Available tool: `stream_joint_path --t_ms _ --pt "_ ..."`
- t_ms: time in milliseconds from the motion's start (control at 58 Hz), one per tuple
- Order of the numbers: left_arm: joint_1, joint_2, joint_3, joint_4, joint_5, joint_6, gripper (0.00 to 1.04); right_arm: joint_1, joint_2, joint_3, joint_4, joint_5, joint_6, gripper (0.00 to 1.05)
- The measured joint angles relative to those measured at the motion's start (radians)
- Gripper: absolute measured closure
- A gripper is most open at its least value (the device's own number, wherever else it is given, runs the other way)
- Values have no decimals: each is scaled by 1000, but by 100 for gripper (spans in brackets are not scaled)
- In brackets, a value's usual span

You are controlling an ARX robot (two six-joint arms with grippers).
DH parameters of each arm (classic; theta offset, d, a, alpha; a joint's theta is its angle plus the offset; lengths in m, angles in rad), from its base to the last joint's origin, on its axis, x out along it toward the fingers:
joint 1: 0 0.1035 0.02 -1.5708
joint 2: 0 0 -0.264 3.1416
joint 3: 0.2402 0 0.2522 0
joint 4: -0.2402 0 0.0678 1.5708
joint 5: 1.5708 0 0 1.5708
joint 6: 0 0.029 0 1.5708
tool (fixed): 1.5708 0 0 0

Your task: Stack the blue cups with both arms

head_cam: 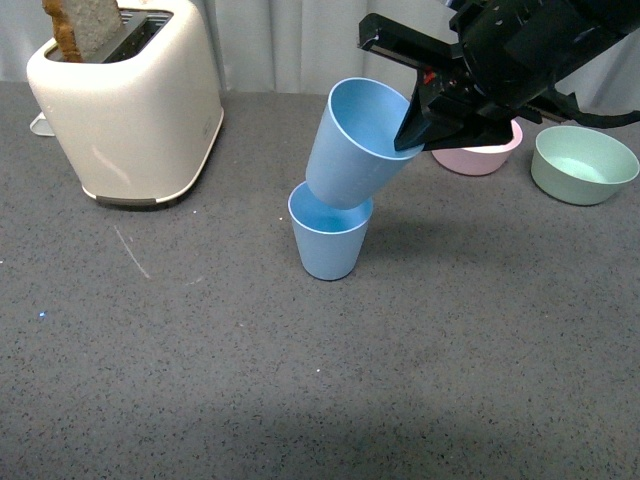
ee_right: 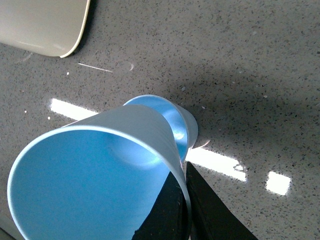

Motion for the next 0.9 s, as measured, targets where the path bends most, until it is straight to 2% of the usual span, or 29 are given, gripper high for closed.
stream_joint_path --t_ms 293,328,621,759,845,897 --pt "0 0 0 0 0 0 7 21 10 19 -5 5 1 104" --pt "0 0 0 0 0 0 7 22 10 19 -5 8 0 101" --pt "0 0 0 0 0 0 7 21 9 17 55 53 -12 55" --pt "0 0 0 0 0 0 7 14 -10 3 96 90 -32 25" --pt "0 0 0 0 0 0 7 13 -12 3 96 90 -34 11" --pt "0 0 0 0 0 0 7 12 -13 2 96 90 -34 8"
